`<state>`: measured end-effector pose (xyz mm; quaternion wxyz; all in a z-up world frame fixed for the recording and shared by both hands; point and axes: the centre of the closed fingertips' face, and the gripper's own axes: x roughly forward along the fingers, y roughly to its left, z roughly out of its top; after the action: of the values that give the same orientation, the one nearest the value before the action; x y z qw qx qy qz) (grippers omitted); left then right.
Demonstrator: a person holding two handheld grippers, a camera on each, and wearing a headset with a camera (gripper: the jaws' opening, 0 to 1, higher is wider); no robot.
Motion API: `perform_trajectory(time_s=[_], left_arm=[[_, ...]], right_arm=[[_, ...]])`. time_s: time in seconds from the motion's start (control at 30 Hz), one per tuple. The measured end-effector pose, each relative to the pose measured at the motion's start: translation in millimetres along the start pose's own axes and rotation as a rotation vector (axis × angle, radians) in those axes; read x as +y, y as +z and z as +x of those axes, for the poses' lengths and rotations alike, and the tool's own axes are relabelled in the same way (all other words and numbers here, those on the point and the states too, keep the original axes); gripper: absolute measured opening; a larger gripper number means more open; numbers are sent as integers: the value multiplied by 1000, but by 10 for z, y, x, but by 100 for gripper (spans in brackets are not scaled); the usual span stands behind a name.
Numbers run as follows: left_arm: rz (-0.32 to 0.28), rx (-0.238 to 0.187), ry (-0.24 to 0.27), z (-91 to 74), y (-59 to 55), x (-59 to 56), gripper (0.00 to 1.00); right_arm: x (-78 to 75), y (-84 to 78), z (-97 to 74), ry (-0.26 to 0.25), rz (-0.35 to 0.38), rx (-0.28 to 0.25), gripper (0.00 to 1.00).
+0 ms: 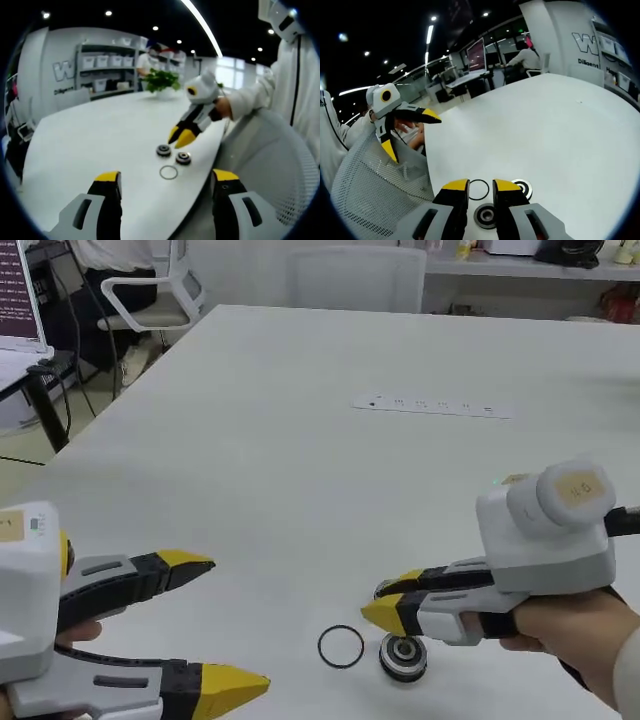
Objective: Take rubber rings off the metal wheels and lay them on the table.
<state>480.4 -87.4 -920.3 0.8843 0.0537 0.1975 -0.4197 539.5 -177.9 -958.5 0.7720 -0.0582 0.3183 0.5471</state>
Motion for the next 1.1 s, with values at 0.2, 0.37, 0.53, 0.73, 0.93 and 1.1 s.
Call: perform_trajectory(time_s=[0.2,0.37,0.53,0.73,0.93,1.1], left_arm=[[17,10,-20,13,-1,-41,75],[28,13,-24,7,10,-51,75],[42,23,-43,6,40,-84,75],[91,32,-87,23,165,-246,77],[173,11,-133,24,443,-376,78],[269,2,-152,60,682,-441,82]], right_arm=[[-58,125,-145,-26,-12,-48,16],[-118,195,-257,-44,-3,-83,16],[-170,214,-367,-57,12,-106,15],[-224,171,-462,-76,30,-113,16],[-207,104,-494,-74,31,-96,16],[-191,21,-480,-63,22,-62,16]])
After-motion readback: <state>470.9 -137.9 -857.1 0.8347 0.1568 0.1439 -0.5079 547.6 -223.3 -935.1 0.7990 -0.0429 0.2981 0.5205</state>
